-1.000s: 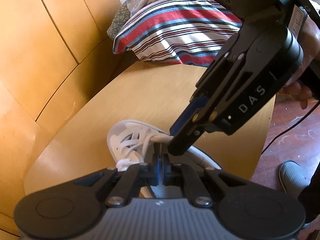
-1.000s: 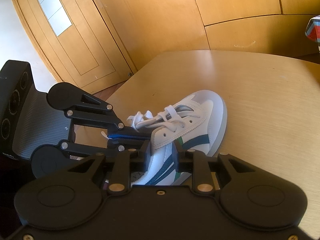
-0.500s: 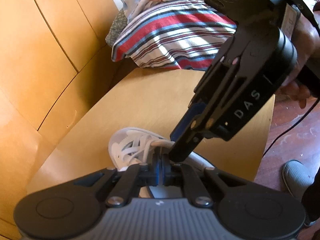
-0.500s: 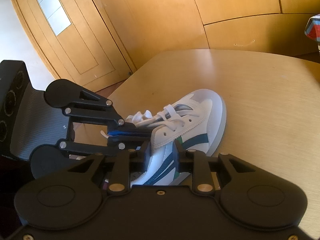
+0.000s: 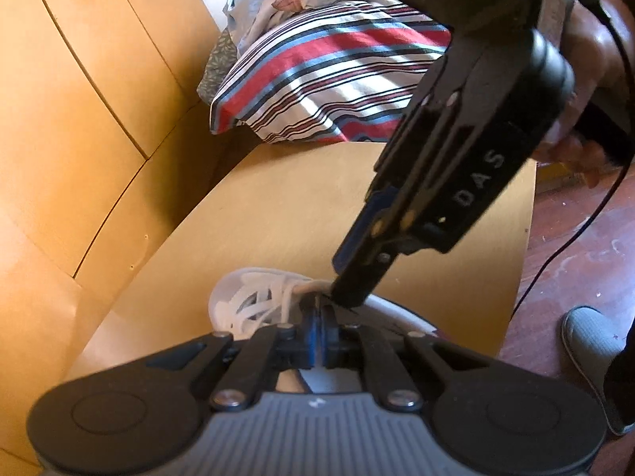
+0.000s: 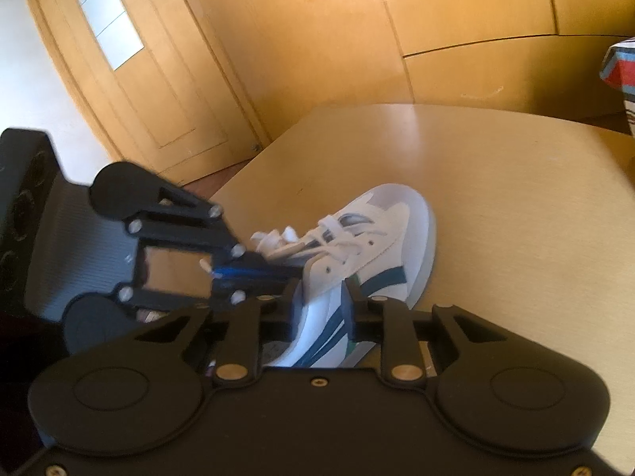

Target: Lace up shoes with both hands

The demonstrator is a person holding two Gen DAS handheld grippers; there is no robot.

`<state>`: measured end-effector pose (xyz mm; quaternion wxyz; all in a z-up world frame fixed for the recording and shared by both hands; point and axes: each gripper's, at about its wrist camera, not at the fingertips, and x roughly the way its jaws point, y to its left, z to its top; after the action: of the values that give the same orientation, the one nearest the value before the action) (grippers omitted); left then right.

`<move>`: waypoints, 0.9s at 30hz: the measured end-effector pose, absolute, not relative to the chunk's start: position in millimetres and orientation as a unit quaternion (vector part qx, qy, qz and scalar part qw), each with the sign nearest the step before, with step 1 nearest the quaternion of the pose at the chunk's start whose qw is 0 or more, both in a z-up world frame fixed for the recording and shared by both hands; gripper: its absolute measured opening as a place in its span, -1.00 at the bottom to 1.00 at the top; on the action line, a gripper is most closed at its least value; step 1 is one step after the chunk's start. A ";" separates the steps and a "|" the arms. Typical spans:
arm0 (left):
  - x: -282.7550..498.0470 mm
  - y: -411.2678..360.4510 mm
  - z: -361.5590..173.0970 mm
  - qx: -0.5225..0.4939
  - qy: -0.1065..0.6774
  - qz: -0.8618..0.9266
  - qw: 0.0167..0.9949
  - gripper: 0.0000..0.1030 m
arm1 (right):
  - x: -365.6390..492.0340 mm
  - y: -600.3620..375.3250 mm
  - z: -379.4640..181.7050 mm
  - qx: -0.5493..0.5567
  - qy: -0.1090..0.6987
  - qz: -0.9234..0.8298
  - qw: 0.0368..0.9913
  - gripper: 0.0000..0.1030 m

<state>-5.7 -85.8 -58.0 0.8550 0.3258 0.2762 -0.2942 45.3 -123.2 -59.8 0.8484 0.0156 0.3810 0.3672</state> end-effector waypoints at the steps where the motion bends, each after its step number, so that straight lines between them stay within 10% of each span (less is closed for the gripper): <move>1: -5.2 -87.2 -58.5 0.329 0.273 -0.294 0.855 -0.96 | 46.3 -124.7 -61.0 0.021 0.384 0.368 0.846 -0.58; 27: -6.1 -91.3 -63.3 0.326 0.244 -0.299 0.863 -0.95 | 74.5 -126.3 -92.2 0.255 0.399 0.309 0.825 -0.77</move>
<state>-6.1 -91.3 -63.3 0.8629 0.3260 0.2443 -0.2990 74.5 -126.3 -92.2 0.8248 0.2546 0.3994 0.3088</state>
